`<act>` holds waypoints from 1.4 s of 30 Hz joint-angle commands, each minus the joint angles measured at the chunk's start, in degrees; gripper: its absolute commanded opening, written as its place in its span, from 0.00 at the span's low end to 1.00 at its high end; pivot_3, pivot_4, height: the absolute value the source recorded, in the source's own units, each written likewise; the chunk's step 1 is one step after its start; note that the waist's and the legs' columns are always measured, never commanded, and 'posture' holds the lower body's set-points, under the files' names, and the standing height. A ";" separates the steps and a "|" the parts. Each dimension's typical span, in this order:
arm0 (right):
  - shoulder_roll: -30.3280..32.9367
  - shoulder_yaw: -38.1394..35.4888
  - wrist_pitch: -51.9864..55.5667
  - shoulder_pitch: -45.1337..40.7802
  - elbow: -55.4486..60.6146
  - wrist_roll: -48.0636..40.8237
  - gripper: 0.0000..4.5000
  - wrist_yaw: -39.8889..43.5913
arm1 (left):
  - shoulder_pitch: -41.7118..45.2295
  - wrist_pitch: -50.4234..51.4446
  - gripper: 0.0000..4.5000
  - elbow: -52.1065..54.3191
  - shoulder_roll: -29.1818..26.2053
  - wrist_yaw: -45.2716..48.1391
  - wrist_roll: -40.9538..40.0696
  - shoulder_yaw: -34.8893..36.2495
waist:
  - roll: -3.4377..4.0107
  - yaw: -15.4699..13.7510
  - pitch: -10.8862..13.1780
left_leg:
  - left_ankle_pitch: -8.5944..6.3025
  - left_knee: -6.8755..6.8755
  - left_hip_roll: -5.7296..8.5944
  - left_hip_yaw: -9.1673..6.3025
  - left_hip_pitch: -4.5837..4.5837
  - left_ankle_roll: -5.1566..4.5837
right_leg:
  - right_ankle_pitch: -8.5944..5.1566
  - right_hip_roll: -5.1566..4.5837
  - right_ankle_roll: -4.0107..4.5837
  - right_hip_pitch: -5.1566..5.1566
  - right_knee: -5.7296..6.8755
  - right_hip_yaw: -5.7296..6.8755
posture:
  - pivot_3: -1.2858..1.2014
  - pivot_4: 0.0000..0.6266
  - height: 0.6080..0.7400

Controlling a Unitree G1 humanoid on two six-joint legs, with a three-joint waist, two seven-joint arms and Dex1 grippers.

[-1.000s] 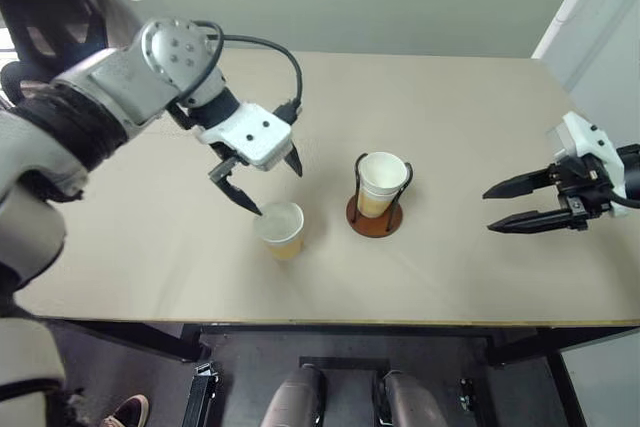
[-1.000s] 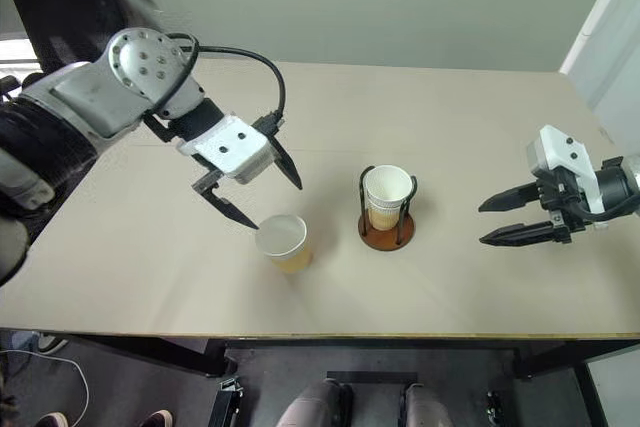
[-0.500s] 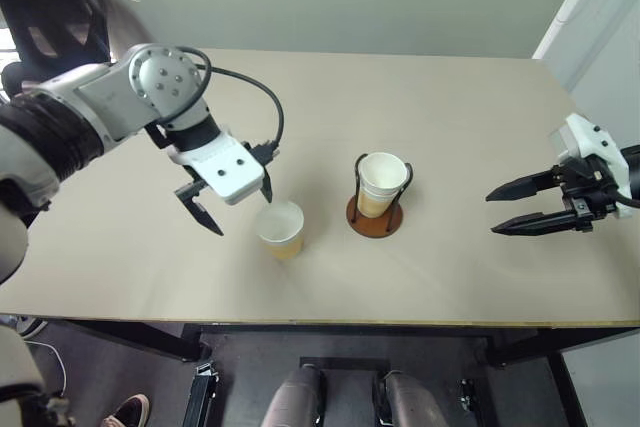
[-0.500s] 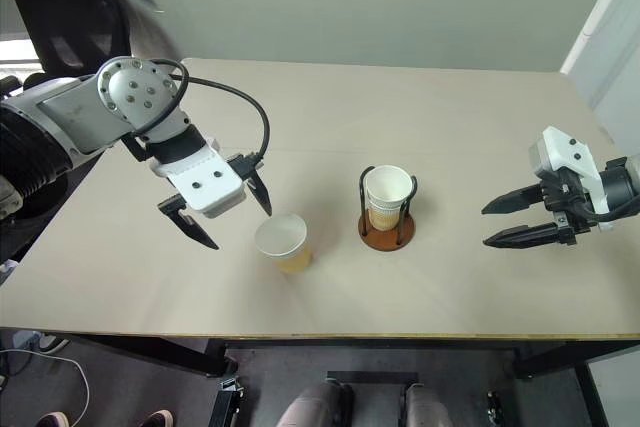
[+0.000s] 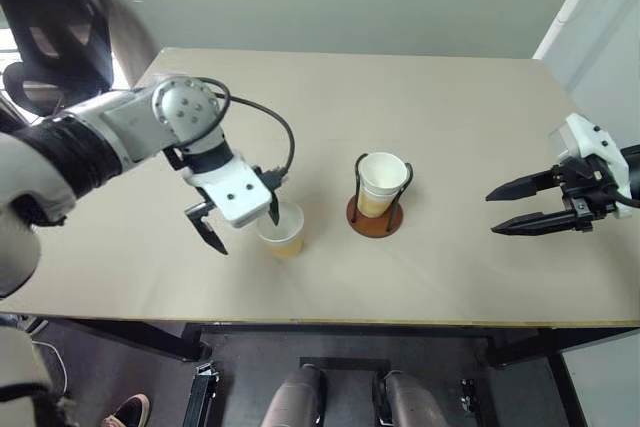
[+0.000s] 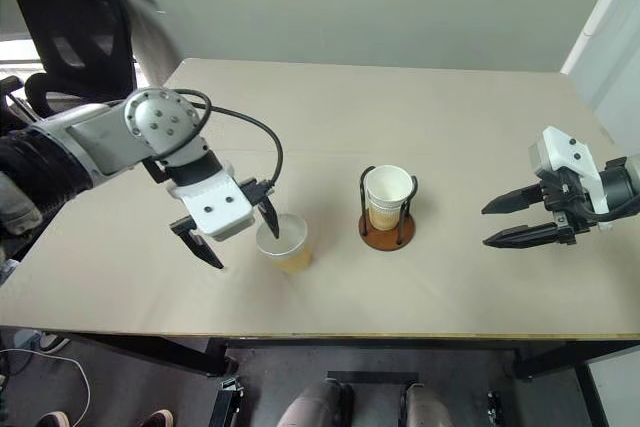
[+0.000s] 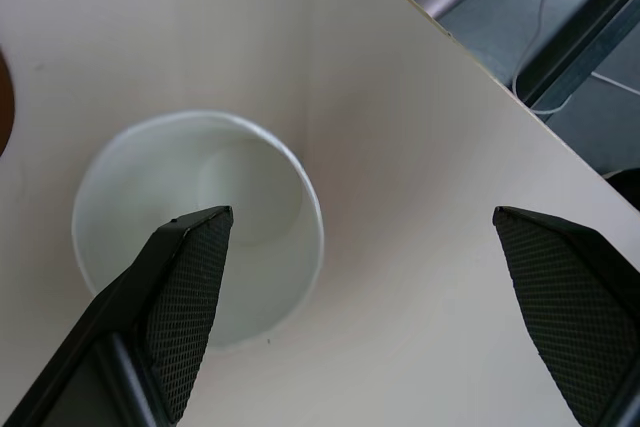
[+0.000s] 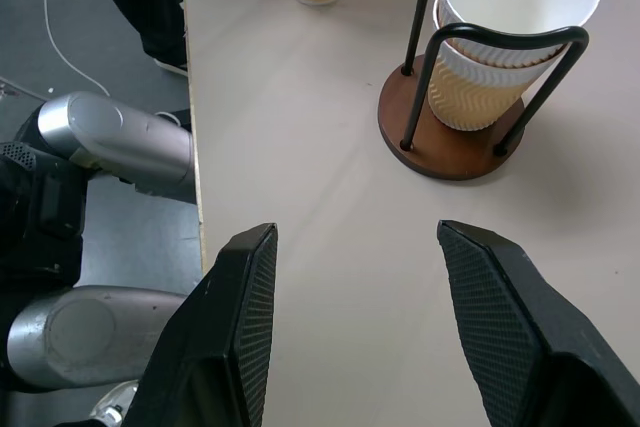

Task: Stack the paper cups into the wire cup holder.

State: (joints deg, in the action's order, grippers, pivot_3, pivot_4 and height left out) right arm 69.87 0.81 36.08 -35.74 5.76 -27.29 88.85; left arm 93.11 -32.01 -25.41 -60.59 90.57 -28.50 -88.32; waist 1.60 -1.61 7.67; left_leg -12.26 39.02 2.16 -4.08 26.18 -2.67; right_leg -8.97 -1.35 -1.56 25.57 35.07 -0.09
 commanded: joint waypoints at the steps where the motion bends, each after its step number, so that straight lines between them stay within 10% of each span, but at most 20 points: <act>1: 0.27 -1.15 -0.08 -1.26 0.79 -0.43 0.57 -0.19 | -0.55 0.22 1.00 -1.32 0.13 1.93 1.50 3.68 | 0.00 0.08 0.00 | 0.00 0.00 0.00 0.00 0.01 0.00 | 0.01 0.00 0.00 0.00 0.00 -0.01 | 0.52 0.24 1.00; 18: -0.80 -1.52 0.61 -0.87 1.61 -0.80 0.57 -1.30 | -8.25 -0.85 1.00 -2.03 1.98 1.93 8.48 11.55 | 0.00 0.03 0.00 | 0.01 -0.01 0.00 0.00 -0.04 -0.07 | 0.05 0.02 0.05 0.00 0.04 0.01 | 0.52 0.24 1.00; 32: -0.39 -1.17 0.81 -0.28 1.87 -0.70 0.57 -0.71 | -13.75 -0.95 0.01 -9.87 9.36 1.93 12.76 23.85 | 0.01 0.02 -0.01 | 0.07 -0.02 0.00 0.00 -0.06 -0.17 | 0.17 0.02 0.12 0.02 0.11 0.01 | 0.52 0.24 1.00; 42: -0.32 -0.74 -0.07 -0.26 0.67 -0.06 0.57 0.14 | -10.29 2.60 0.01 -16.25 13.33 1.93 11.26 27.57 | 0.01 -0.11 -0.01 | 0.07 -0.01 0.00 0.00 -0.03 -0.17 | 0.24 0.01 0.00 0.02 0.09 0.01 | 0.52 0.24 1.00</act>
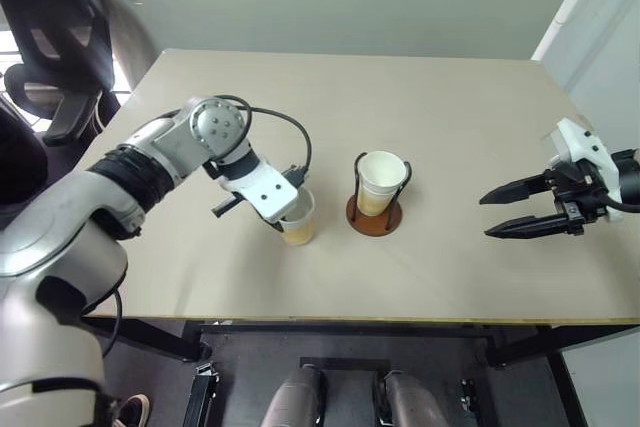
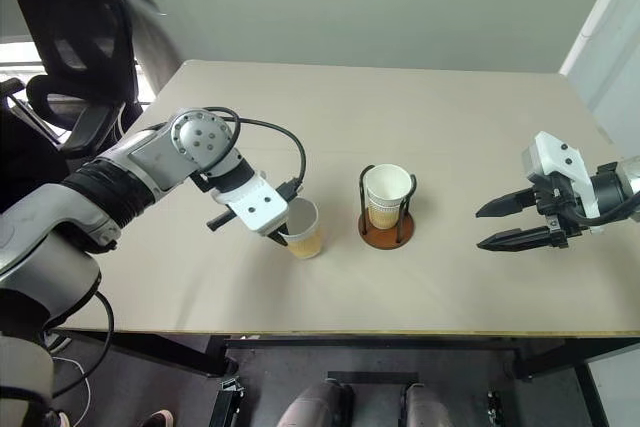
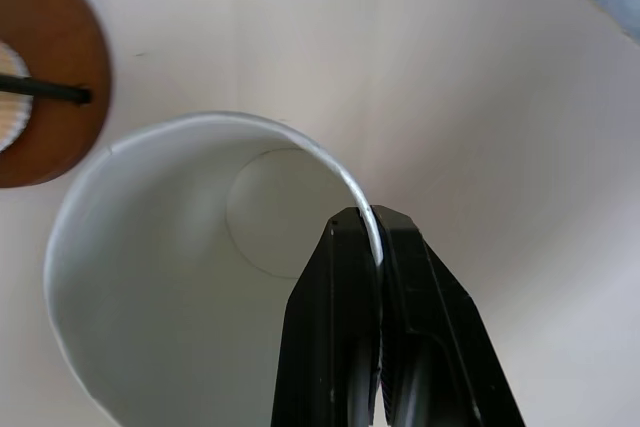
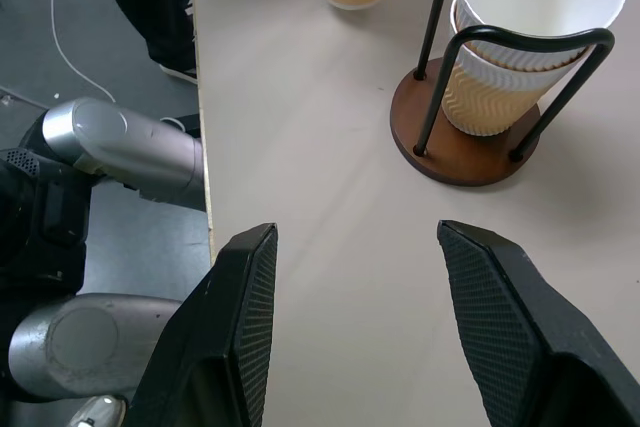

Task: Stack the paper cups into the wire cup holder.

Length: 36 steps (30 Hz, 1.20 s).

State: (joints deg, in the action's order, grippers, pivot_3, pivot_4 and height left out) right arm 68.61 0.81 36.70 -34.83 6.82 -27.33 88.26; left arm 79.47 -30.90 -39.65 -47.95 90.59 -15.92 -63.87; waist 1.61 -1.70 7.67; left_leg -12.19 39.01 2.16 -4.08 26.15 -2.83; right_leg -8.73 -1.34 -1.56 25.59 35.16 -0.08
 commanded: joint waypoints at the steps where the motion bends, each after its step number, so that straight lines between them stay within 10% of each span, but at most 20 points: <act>1: 0.84 -0.50 -1.03 -1.53 -0.99 0.30 0.57 0.88 | 4.18 2.37 0.01 -2.96 1.30 1.91 -1.77 3.68 | 0.00 -0.03 0.00 | 0.00 0.00 0.00 0.00 0.01 0.00 | 0.01 0.00 0.01 0.00 -0.02 0.00 | 0.52 0.24 1.00; 36: -2.38 1.05 -12.20 -7.51 -14.36 6.71 0.57 4.02 | 22.36 5.24 0.01 -25.78 19.00 1.91 1.93 18.63 | 0.00 -0.06 0.02 | -0.25 -0.04 -0.03 0.19 0.05 -0.22 | 0.14 -0.01 -0.51 0.02 -0.20 -0.06 | 0.52 0.24 1.00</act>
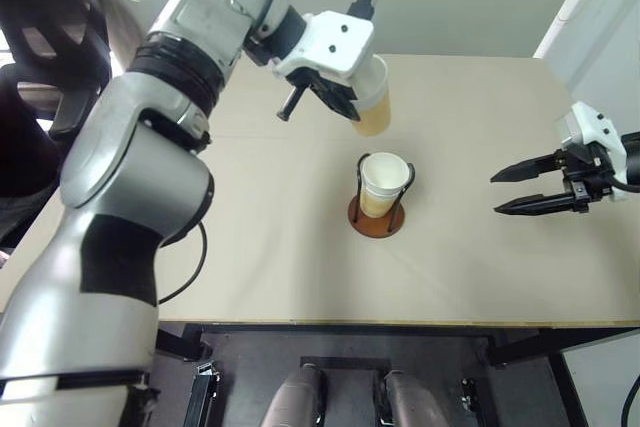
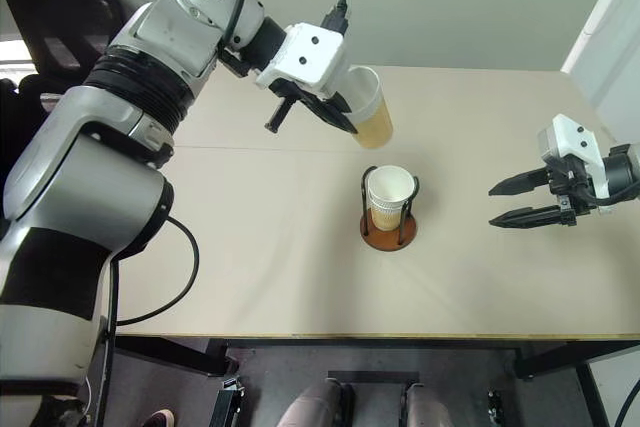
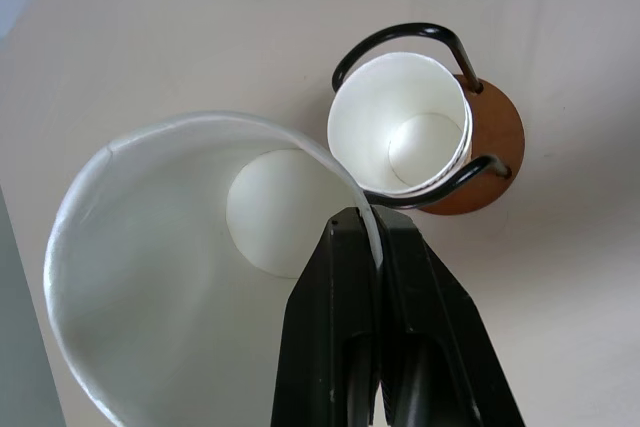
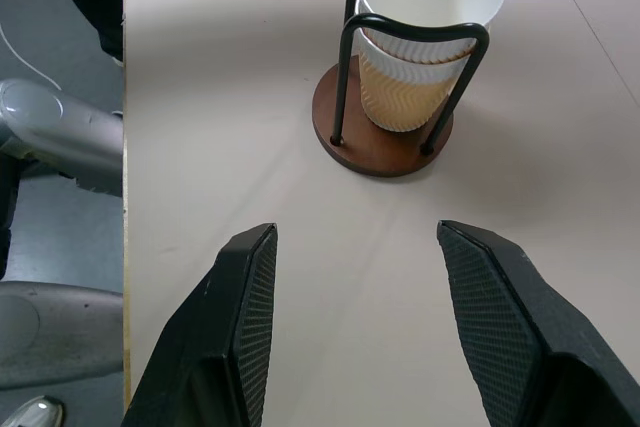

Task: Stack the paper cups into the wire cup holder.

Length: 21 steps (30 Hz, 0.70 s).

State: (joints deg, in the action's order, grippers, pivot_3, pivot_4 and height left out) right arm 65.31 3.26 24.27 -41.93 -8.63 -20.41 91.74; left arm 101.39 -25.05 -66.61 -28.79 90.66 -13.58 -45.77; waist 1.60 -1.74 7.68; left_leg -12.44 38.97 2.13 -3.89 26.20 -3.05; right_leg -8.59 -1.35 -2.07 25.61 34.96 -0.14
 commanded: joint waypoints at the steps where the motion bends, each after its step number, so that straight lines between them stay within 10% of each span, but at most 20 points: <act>1: 0.82 -1.27 0.33 -0.58 1.10 -0.21 0.57 0.51 | 0.03 -0.58 0.01 1.62 -0.15 1.84 -0.62 0.15 | 0.00 -0.02 0.00 | 0.00 0.01 0.01 0.00 0.01 0.00 | 0.00 0.00 0.00 0.00 0.00 0.00 | 0.52 0.24 1.00; 21: 1.67 -2.57 2.01 1.58 4.03 -0.99 0.57 -0.16 | -2.82 -0.01 0.01 6.63 2.41 1.84 -4.74 -2.82 | 0.00 -0.21 0.00 | 0.02 0.11 0.03 0.14 -0.02 -0.06 | 0.07 -0.09 -0.13 -0.03 0.05 -0.04 | 0.52 0.24 1.00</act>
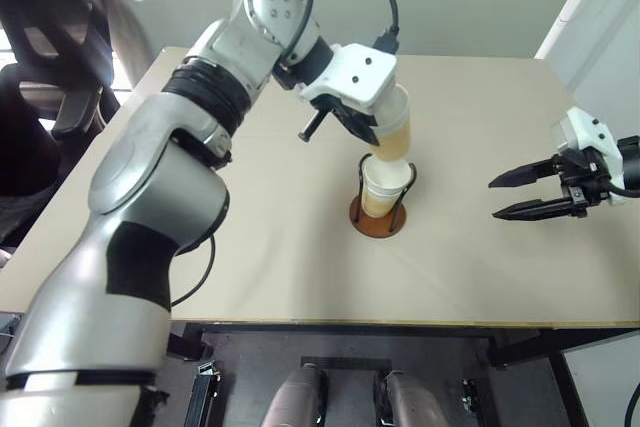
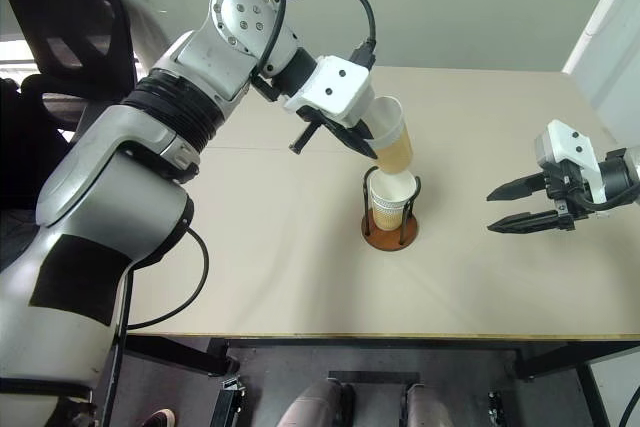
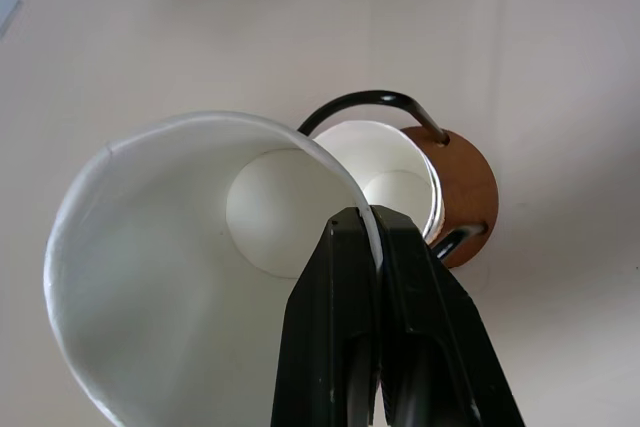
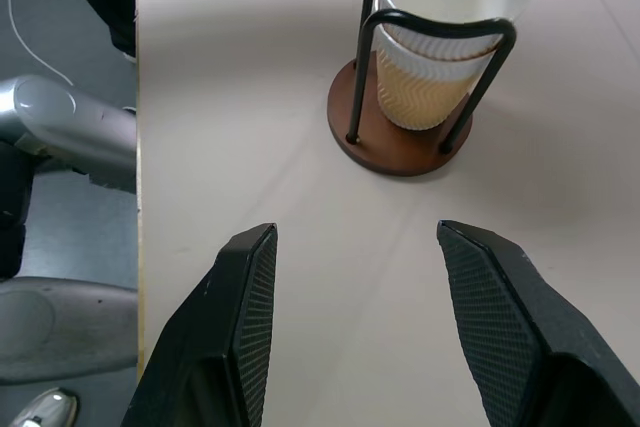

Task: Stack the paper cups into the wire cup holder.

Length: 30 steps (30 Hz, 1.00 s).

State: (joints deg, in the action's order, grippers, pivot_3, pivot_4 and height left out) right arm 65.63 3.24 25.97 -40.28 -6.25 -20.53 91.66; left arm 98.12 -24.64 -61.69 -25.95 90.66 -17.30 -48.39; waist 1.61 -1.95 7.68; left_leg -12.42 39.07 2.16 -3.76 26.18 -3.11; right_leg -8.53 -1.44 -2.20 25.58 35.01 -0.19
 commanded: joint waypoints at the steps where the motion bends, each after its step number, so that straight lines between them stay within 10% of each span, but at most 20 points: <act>1: 1.37 -2.62 0.36 0.06 1.75 -0.90 0.57 -0.14 | 0.15 -0.67 0.01 2.04 -0.58 1.84 -1.03 -0.64 | 0.00 -0.01 0.00 | 0.00 0.00 0.00 0.01 0.00 0.00 | 0.00 0.00 -0.01 0.00 0.00 0.00 | 0.52 0.24 1.00; 30: 1.30 -2.96 1.25 0.67 3.61 -1.61 0.57 -1.16 | -2.46 -2.58 0.01 2.41 -0.64 1.84 -2.11 -2.71 | 0.00 -0.03 0.00 | 0.07 0.04 0.02 0.01 -0.01 -0.12 | 0.09 -0.03 -0.10 -0.04 0.03 -0.01 | 0.52 0.24 1.00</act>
State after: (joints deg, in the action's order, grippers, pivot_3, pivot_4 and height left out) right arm 65.72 3.03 26.99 -39.34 -4.08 -21.14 90.74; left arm 94.93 -26.43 -59.33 -26.71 90.66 -19.44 -52.48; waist 1.61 -1.98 7.68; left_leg -12.35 39.12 2.18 -3.75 26.17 -3.24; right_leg -8.44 -1.46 -2.29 25.53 35.04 -0.19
